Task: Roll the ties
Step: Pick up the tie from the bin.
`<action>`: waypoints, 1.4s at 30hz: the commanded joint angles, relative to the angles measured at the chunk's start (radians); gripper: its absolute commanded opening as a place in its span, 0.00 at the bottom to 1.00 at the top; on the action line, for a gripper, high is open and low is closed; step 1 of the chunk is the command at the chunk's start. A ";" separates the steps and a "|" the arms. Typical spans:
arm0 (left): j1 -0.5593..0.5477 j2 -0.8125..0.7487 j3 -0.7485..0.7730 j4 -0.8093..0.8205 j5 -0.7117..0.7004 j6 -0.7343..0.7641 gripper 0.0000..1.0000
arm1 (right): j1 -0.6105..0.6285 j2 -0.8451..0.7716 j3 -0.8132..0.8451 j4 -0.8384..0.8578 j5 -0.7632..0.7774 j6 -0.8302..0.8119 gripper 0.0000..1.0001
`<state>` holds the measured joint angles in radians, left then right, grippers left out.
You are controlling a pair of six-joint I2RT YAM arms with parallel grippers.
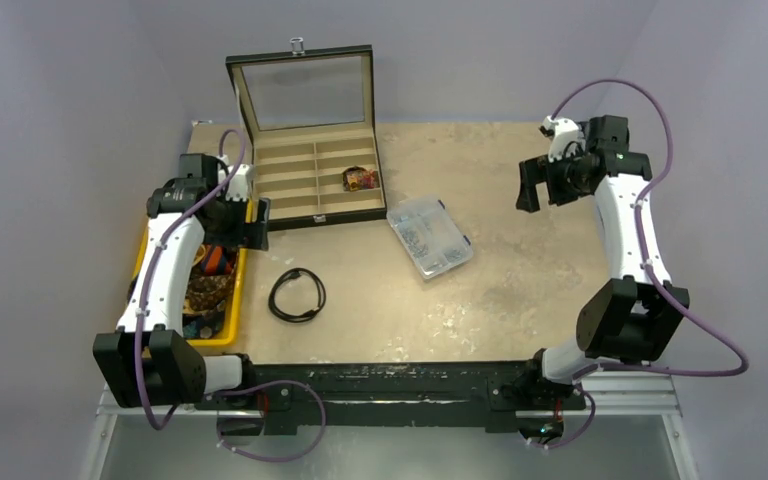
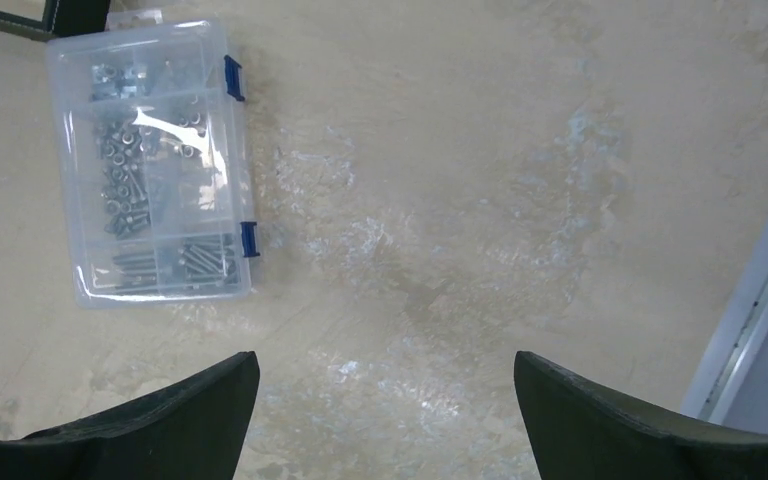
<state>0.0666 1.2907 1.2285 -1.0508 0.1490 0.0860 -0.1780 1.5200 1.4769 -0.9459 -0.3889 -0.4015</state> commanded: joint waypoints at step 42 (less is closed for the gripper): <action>0.458 0.791 0.437 0.178 -0.126 0.909 0.80 | 0.090 -0.012 0.107 -0.134 0.058 -0.025 0.98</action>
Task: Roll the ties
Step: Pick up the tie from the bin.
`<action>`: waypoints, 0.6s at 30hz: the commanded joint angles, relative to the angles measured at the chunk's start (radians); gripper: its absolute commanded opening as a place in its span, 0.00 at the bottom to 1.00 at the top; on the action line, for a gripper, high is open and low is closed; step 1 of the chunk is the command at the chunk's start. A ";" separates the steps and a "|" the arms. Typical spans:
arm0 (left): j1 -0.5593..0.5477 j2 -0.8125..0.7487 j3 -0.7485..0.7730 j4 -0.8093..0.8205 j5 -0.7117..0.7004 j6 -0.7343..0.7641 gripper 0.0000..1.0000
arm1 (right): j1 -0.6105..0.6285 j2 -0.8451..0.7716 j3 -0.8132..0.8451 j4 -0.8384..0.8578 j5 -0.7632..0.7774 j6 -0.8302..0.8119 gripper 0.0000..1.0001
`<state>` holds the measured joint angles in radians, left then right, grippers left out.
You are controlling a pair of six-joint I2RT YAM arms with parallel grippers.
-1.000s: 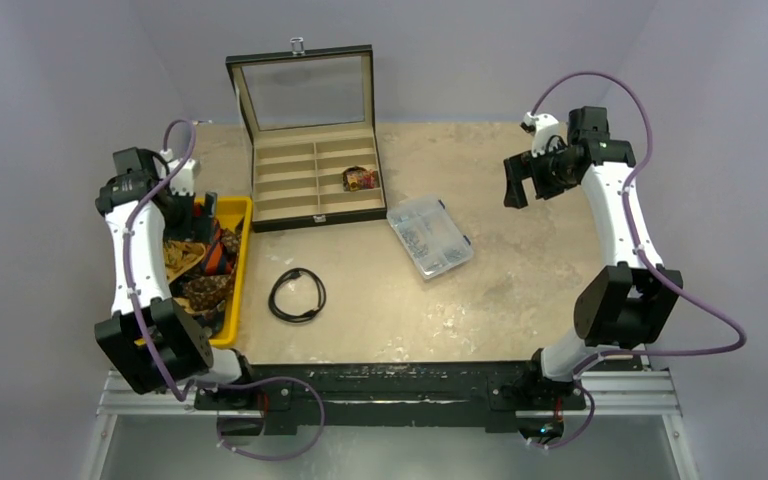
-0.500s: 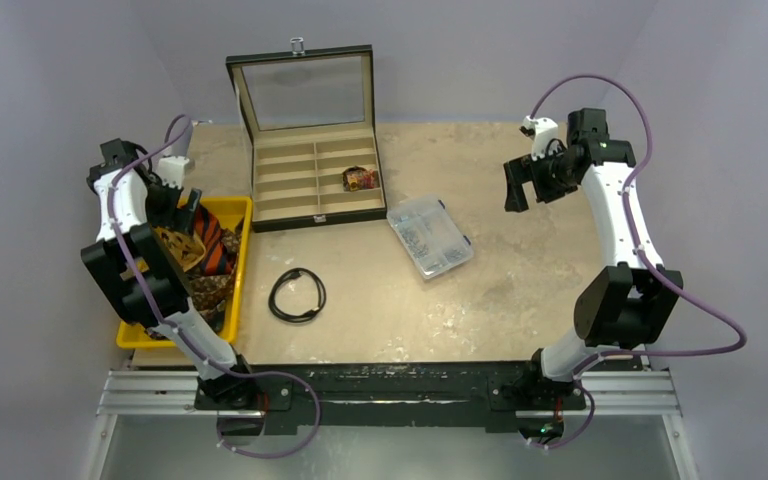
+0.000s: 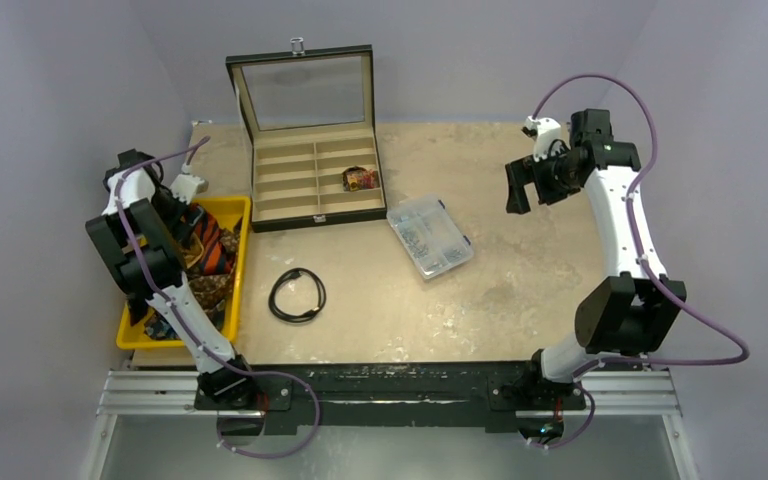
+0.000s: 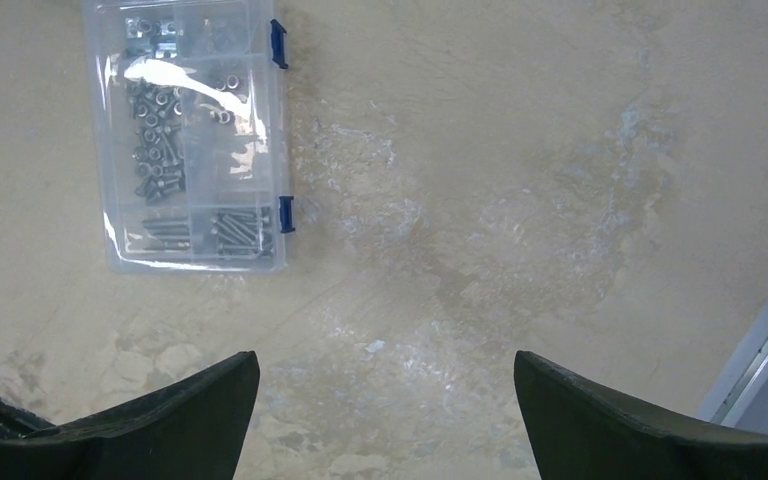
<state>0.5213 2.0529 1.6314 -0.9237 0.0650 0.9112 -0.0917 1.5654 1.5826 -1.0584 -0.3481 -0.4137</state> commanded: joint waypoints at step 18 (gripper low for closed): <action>0.001 -0.433 0.128 -0.153 0.192 -0.042 0.00 | 0.003 -0.098 -0.010 -0.001 0.001 -0.019 0.98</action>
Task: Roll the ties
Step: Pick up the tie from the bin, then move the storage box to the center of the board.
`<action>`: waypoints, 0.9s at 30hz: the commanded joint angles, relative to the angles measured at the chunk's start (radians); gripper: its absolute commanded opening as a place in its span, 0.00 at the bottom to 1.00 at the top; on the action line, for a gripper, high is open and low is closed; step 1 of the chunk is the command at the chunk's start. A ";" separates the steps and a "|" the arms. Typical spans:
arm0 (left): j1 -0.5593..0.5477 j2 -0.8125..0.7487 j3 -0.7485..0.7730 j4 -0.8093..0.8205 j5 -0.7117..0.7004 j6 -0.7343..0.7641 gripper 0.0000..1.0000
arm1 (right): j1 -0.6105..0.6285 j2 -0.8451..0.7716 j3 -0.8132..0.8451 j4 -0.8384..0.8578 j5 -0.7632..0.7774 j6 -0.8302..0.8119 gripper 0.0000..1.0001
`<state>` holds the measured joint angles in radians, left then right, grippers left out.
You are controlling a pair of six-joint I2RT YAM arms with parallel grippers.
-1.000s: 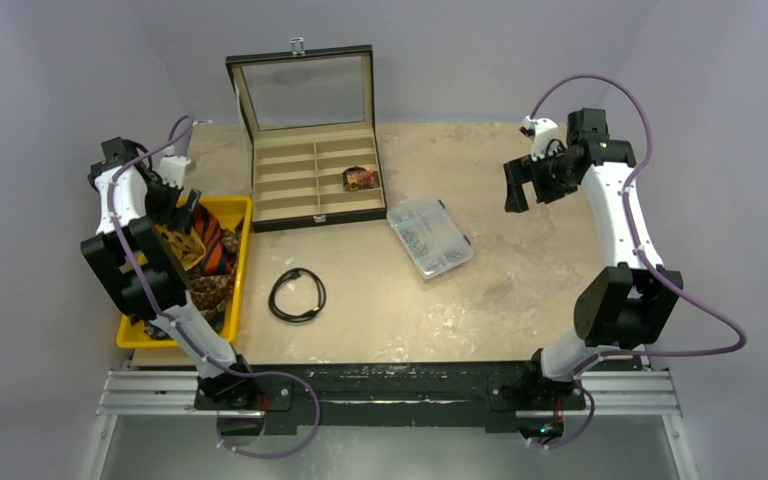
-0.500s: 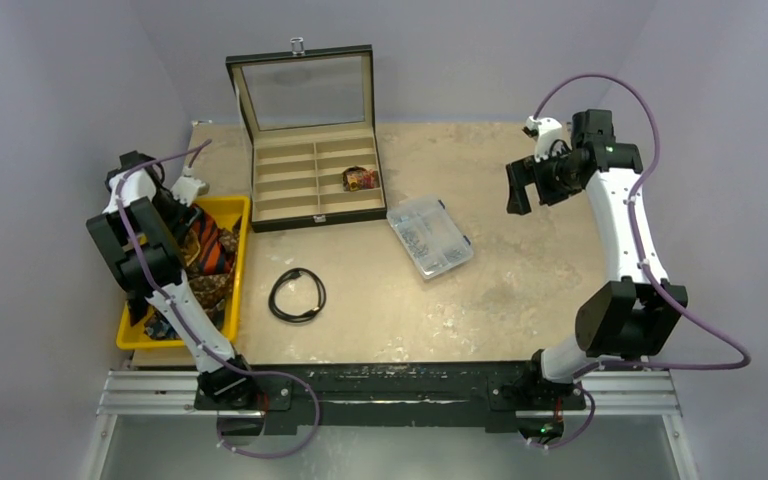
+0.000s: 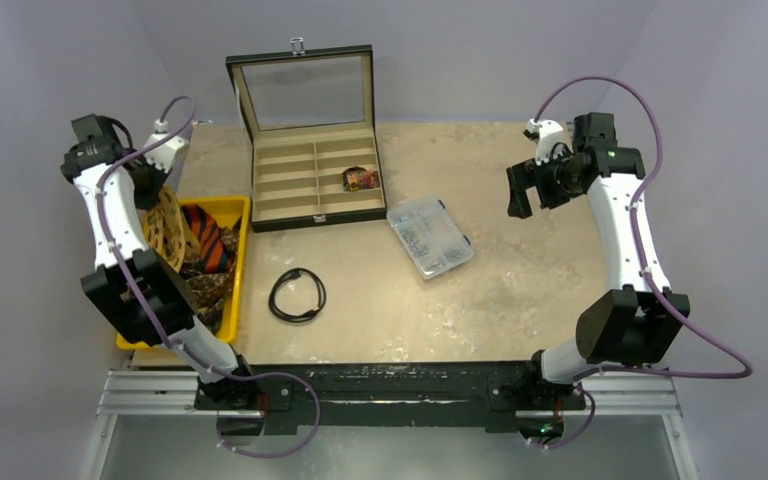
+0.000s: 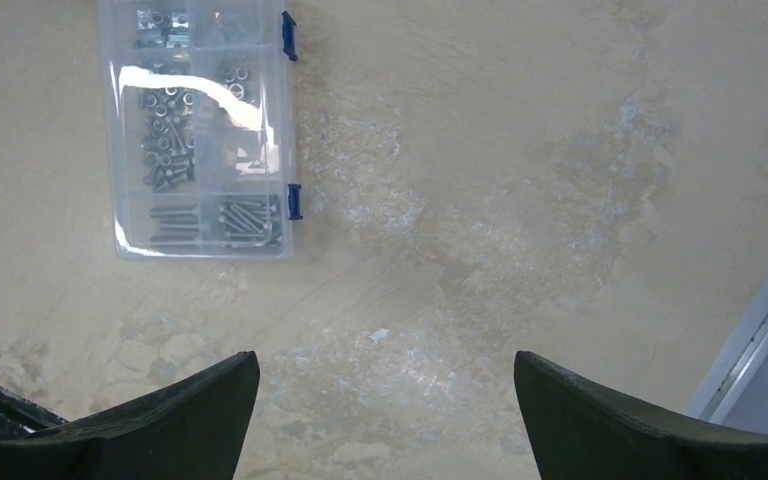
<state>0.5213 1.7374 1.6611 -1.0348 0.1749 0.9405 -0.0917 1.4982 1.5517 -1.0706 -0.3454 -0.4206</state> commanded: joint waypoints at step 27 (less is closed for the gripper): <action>-0.199 -0.466 0.528 0.040 0.801 -0.929 0.00 | 0.126 -0.147 -0.185 0.099 -0.164 -0.040 0.89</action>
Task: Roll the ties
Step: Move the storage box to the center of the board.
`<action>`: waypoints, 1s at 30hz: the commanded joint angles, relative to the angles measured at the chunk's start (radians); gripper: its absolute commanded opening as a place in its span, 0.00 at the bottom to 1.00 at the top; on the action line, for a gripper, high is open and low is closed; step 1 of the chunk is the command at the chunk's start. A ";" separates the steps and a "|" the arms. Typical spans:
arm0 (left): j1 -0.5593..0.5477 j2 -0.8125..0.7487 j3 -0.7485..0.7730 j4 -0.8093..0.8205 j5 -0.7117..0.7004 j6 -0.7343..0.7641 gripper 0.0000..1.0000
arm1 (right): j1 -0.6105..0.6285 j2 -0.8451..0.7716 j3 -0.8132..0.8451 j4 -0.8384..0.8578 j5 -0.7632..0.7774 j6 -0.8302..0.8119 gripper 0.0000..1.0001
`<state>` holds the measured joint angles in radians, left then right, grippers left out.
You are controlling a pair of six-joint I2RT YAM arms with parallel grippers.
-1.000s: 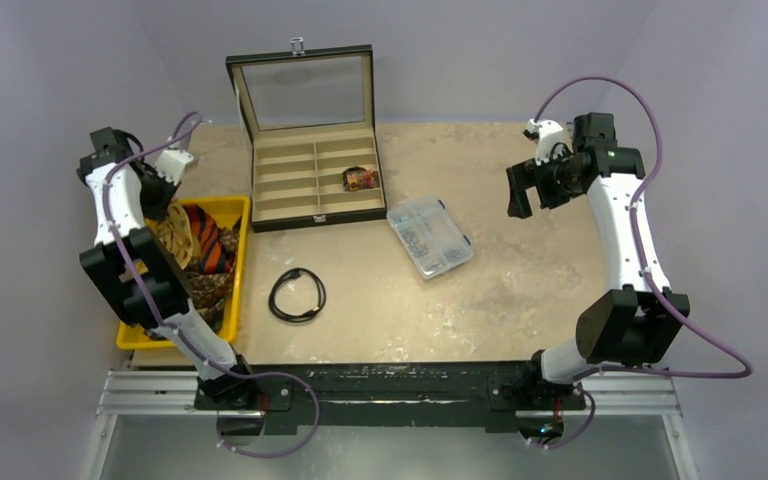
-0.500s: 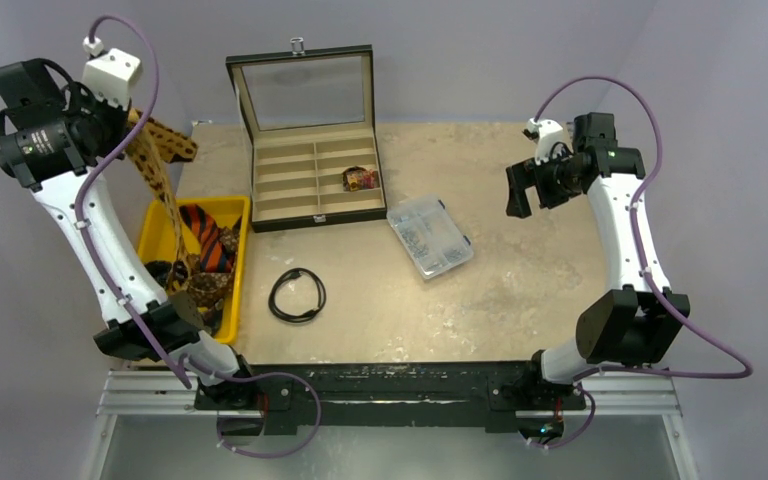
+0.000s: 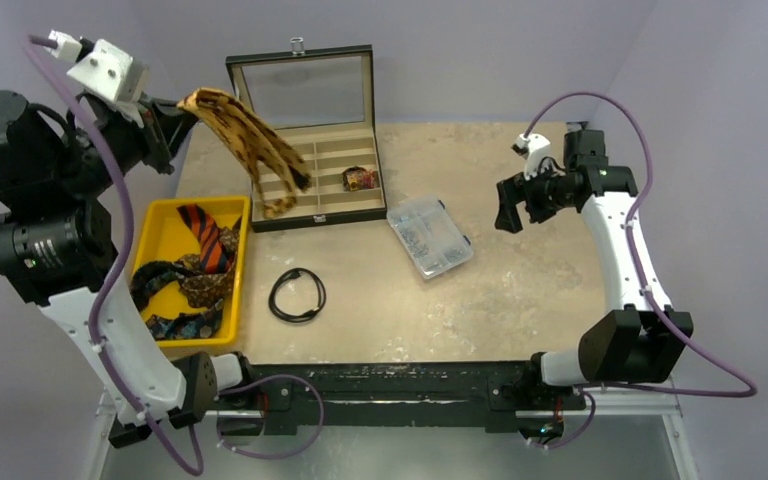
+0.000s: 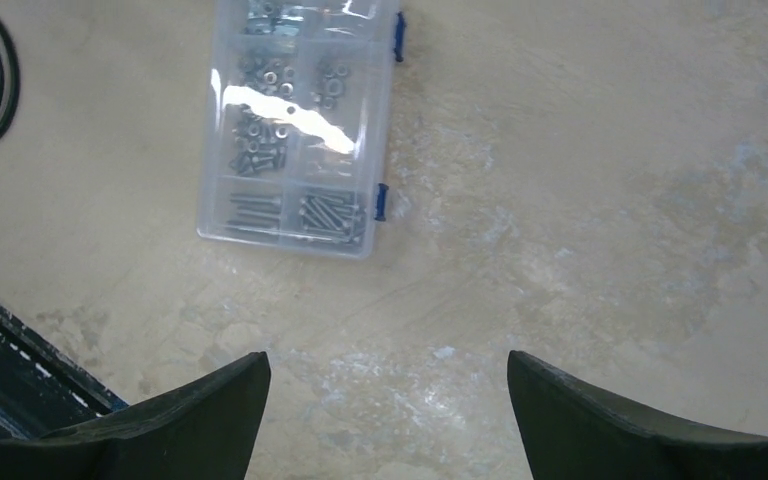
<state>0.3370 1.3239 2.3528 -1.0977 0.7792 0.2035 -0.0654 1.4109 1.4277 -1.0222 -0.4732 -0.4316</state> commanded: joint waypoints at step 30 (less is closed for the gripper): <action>-0.258 -0.175 -0.615 -0.148 0.347 0.121 0.00 | 0.507 0.460 0.022 0.515 0.240 -0.118 0.40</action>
<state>0.1730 1.1065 1.6924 -1.2526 1.0927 0.2836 0.4889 1.9163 1.3151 -0.5991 -0.2066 -0.5610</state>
